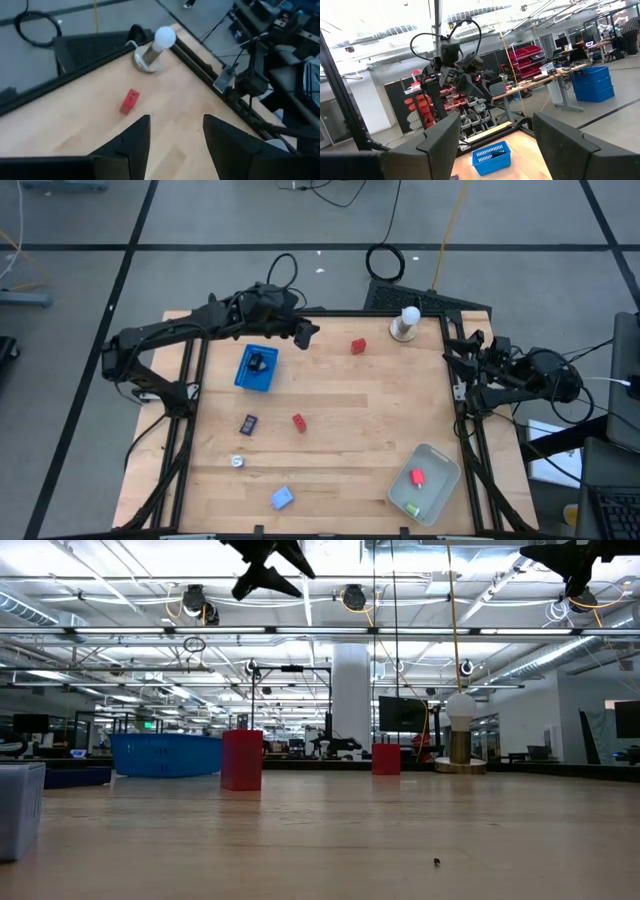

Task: Pick & Place Office items
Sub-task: Put the top red charger adapter into the white bin

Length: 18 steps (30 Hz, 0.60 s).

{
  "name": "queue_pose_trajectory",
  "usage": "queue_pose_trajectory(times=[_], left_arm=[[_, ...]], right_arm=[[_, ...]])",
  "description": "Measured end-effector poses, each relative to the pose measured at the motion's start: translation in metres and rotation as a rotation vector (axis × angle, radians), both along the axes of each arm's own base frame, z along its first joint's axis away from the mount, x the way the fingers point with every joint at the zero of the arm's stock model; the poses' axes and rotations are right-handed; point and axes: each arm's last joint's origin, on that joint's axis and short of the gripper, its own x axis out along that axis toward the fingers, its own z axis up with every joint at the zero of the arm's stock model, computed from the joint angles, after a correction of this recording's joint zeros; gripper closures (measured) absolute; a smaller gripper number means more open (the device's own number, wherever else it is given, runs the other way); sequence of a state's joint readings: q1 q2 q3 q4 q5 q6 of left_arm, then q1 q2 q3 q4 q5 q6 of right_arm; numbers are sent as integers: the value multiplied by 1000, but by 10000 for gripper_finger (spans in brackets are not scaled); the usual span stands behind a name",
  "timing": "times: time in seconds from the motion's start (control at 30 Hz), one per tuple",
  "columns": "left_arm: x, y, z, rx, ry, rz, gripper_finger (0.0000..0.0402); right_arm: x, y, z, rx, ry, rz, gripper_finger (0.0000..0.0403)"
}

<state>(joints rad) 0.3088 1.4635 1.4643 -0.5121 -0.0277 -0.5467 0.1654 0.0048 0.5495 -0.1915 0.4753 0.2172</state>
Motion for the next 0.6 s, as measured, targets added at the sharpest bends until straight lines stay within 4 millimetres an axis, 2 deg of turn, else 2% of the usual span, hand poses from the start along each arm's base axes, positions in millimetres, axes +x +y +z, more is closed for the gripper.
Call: queue_pose_trajectory(times=[0.2, 0.33, 0.6], left_arm=[[21, 9, -7, 198, -18, -98, 220], [38, 15, -13, 268, -61, -116, 220], [68, 38, -48, 316, -66, -239, 220]], right_arm=[[0, 0, 0, 4, 1, 2, 161], [0, 0, 0, 5, 0, 2, 161], [0, 0, 0, 5, 0, 2, 161]])
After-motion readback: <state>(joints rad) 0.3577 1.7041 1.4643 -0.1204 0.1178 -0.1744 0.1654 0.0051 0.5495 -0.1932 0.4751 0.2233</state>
